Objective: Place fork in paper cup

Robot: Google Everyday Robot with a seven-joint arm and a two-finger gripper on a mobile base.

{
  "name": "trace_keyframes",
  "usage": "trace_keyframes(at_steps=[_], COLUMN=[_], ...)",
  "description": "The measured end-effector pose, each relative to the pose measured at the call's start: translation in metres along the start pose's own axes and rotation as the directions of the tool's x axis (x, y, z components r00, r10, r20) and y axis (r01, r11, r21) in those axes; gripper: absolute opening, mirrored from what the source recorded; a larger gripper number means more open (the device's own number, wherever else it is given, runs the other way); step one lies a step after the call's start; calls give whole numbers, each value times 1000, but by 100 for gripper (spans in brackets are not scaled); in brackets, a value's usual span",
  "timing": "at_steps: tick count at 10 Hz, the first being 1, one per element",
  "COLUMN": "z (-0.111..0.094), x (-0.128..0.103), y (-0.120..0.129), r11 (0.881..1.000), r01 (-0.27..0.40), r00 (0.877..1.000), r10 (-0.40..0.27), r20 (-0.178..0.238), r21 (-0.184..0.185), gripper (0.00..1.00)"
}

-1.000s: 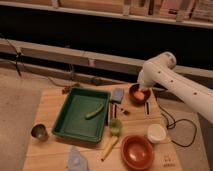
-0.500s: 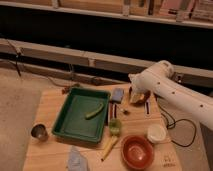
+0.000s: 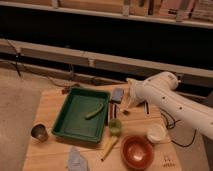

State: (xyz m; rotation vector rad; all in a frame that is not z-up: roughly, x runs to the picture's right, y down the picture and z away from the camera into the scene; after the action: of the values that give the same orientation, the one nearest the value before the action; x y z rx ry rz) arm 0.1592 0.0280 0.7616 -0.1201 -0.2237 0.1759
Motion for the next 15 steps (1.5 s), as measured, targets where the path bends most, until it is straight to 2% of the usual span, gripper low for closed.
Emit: trace_keyframes(at_steps=[2,3,5,6,7,9,11,13,15], z=[31,49,71,72,65,42,8,-7,1], x=[28,36,37,33,27,-3,-30,-45,-45], y=[0,-4,-13,-14,-13,-6,6,12,12], r11=[997,993,984,984,986,987,990,990,990], r01=[-59,-82,-64,-45,-23,25,71,92,75], r00=[998,996,998,999,1000,999,995,993,996], r10=[57,79,59,40,21,-19,-61,-83,-68], r20=[-36,-44,-38,-28,-14,39,79,86,63], r21=[-40,-79,-166,-170,-164,-157,-125,-103,-117], gripper=[80,80,80,80,80,80,80,80,80])
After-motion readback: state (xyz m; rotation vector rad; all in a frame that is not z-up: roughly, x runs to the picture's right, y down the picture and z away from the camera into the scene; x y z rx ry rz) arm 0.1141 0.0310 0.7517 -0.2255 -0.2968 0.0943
